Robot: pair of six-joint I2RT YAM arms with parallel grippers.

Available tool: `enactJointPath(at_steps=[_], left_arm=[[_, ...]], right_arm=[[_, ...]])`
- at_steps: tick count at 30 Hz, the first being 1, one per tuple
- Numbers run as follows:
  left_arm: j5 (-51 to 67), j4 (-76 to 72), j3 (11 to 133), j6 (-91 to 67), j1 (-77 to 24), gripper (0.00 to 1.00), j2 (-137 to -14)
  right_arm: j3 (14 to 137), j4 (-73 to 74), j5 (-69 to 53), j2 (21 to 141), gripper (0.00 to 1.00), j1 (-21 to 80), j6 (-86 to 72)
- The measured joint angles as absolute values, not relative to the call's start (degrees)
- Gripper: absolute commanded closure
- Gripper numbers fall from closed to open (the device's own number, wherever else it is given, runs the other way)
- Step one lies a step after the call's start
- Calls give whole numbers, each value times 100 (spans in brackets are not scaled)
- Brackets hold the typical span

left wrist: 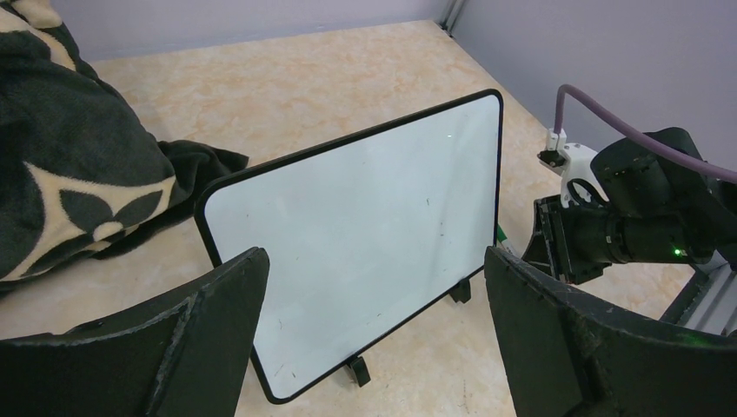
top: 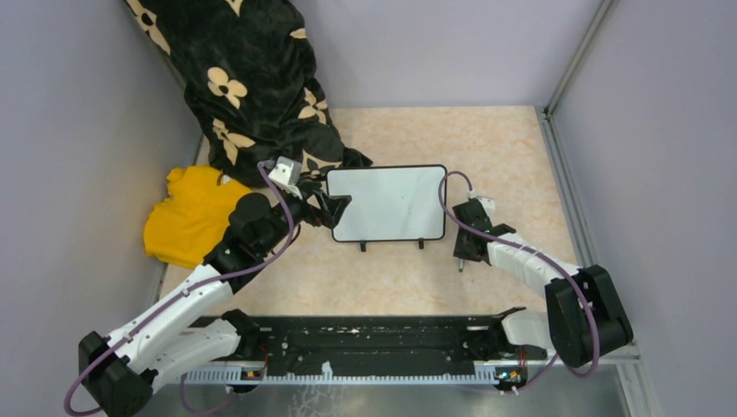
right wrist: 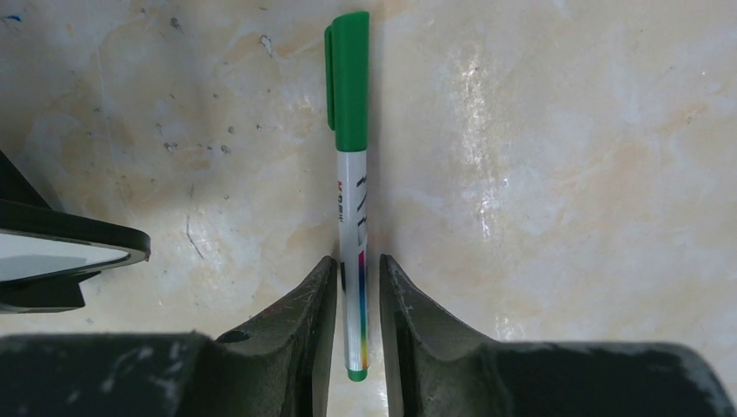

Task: Write a sentence on the whiteboard
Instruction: Open the whiteboard marker at the center of the board.

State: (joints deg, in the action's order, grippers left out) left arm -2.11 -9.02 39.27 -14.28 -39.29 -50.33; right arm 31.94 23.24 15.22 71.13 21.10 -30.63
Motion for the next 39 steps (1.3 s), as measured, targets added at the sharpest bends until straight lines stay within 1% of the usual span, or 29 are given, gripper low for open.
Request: enactJointPath(at_steps=[4,9,14,20,26,34,36,39], left_arm=[[-211,-902,3927,-1428,-3929,1,-5033],[-211,-899,3927,-1428,-3929,1,-5009],[-213,-899,3927,-1428,-3929,1,-4928],[-213,-899,3927,-1428,-3929,1,-4910],[-270,-899,3927,-1426,-3929,1,-4908],[-451,-902,3927,-1433,-3929,1,-4895],[-572,-902,3927,-1483,-3929,1,-4893],[-668,-906,3927,-1568,-3929,1,-4871]], right_arm=[[3267,2327,1511,7231,79,2110,-3050],[3385,2307,1509,7397,88,2108,-3002],[3389,2311,1525,7391,100,2108,-3004],[3387,2587,1562,7146,100,2108,-3009],[3474,3092,1712,6307,100,2108,-3030],[4499,3758,1828,5142,100,2241,-2939],[4681,3745,1702,4818,100,2416,-2818],[4908,3507,1140,4335,100,2797,-2582]])
